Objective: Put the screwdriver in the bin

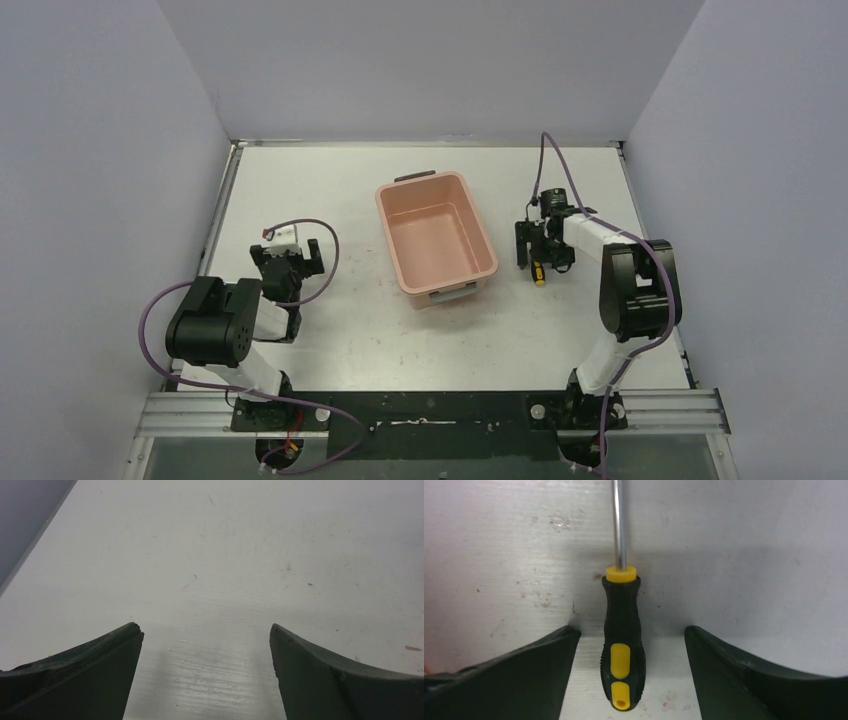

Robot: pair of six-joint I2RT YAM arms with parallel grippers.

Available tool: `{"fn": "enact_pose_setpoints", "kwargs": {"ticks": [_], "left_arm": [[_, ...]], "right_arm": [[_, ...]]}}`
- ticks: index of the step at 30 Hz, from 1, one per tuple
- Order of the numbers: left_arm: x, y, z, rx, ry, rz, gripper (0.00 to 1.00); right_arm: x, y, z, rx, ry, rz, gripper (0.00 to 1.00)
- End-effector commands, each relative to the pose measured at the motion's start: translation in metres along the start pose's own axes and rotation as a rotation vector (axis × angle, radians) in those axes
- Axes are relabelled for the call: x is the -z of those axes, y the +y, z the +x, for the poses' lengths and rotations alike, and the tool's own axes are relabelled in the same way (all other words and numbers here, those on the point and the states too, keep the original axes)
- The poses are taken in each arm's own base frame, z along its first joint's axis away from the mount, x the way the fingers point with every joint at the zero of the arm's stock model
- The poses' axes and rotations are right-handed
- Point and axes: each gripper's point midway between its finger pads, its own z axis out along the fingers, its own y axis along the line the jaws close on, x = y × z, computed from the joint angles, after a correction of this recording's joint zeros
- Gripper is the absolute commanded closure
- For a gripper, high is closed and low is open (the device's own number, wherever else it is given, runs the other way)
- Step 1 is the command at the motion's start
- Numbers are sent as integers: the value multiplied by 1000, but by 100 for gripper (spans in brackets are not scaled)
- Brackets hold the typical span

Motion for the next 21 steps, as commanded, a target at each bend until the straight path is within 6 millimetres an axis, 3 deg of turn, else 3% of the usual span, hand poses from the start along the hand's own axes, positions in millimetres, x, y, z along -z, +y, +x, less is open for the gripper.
{"fn": "enact_pose_setpoints", "kwargs": {"ticks": [1,3,5,9,15,21], "left_arm": [[-6,-2,-19,9,-59,-1,3],[-6,-2,-19,9,-60,-1,3],[-6,-2,-19,9,-59,-1,3],[-6,-2,-19,10,-61,-1,3],[-6,-2,-19,8,-59,-1,3],[-6,-2,-19,9,-59,-1,3]], "right_arm": [[-12,-8,3,2,26,38,53],[-10,-8,2,2,24,44,82],[-2,-9,-2,3,5,51,100],[29,-16,-19,2,-51,101,100],[93,-18,-54,-11,-168,114,100],[145,7,-74,-10,-238,66,100]]}}
